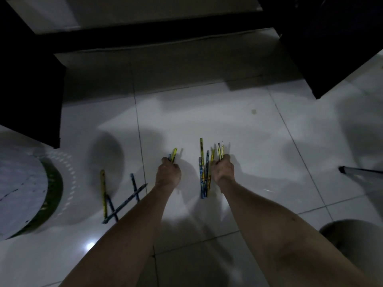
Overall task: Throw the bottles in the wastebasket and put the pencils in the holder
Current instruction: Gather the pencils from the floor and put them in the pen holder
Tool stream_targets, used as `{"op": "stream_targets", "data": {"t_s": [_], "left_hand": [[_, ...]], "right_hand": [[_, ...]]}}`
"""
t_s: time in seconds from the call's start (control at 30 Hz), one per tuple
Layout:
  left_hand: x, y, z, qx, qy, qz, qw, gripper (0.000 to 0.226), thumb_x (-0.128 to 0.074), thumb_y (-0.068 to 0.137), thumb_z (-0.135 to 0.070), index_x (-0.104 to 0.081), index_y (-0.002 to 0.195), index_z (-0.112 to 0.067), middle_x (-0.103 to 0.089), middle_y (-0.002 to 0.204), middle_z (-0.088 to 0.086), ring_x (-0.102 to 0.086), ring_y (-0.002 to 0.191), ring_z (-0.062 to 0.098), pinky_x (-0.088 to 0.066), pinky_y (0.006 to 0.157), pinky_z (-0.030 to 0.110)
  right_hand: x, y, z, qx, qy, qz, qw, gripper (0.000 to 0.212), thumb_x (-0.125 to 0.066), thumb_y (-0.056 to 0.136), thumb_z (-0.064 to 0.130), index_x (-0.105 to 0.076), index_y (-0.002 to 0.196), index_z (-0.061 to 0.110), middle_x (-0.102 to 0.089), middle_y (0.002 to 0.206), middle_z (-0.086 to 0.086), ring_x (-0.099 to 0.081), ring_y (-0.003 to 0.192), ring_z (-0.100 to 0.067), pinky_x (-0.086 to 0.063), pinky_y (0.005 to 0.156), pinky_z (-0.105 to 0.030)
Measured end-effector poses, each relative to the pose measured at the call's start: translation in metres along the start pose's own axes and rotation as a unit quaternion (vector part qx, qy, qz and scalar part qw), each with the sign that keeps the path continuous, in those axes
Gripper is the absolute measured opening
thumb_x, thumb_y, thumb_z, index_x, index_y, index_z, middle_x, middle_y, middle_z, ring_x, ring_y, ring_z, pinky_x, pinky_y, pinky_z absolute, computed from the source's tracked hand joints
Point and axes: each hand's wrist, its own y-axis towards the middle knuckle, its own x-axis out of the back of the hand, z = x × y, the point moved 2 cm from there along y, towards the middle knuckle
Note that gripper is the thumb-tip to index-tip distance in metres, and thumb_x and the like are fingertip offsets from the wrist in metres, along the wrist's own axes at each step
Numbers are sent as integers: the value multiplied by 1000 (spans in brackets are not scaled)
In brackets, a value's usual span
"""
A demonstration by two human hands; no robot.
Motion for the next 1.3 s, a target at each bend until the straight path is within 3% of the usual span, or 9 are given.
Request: {"op": "stream_targets", "data": {"t_s": [0.17,0.3,0.53,0.63,0.77,0.97,1.2,1.3], "left_hand": [[-4,1,-2,-12,-11,15,1000,28,-56,95,-25,-62,106,-1,-68,111,22,-63,106,38,-49,85,35],[-9,-3,-3,-8,-17,18,1000,25,-55,95,-23,-65,104,-2,-69,108,20,-64,105,37,-51,85,36],[-31,-17,-33,-38,-16,57,998,18,-69,83,-29,-69,89,-13,-74,97,12,-69,95,30,-52,78,29],[-40,-21,-43,-33,-7,64,997,20,-70,80,-26,-69,95,-13,-73,102,11,-68,97,29,-49,76,25],[-49,-22,-49,-32,24,51,998,32,-72,80,-28,-69,104,-8,-71,109,15,-67,103,33,-53,81,34],[-50,-25,-49,-11,86,48,995,32,-67,84,-27,-68,110,-8,-69,115,13,-66,107,32,-54,85,35],[-44,-18,-36,9,94,48,994,30,-59,87,-23,-66,111,-8,-68,115,12,-66,107,32,-54,86,34],[-35,-16,-28,-7,101,21,995,33,-53,91,-27,-61,113,-5,-66,117,18,-64,110,37,-51,89,38]], "right_hand": [[-10,0,-3,-12,-14,19,1000,37,-56,98,26,-52,125,2,-62,124,-23,-62,113,-40,-50,92,-38],[-15,1,-1,3,-40,15,999,33,-57,98,28,-57,119,3,-64,121,-21,-63,110,-39,-52,88,-39],[1,6,-7,-28,-31,-14,999,41,-44,100,37,-55,123,5,-62,126,-21,-62,113,-39,-49,93,-39],[8,8,-12,-27,-25,-21,999,40,-43,101,37,-53,124,5,-62,126,-22,-61,114,-39,-48,94,-40],[10,10,-14,-9,-20,-20,1000,37,-46,101,32,-50,124,4,-62,124,-24,-61,113,-41,-49,94,-41],[0,5,-16,25,-48,14,998,33,-55,96,30,-57,121,8,-64,122,-21,-61,113,-39,-49,93,-38],[-12,6,-11,56,-73,35,995,43,-66,89,50,-62,109,11,-66,115,-18,-62,111,-38,-49,90,-38],[-16,3,-5,73,-108,44,990,45,-65,90,50,-61,115,13,-66,118,-16,-63,112,-38,-50,89,-37]]}}
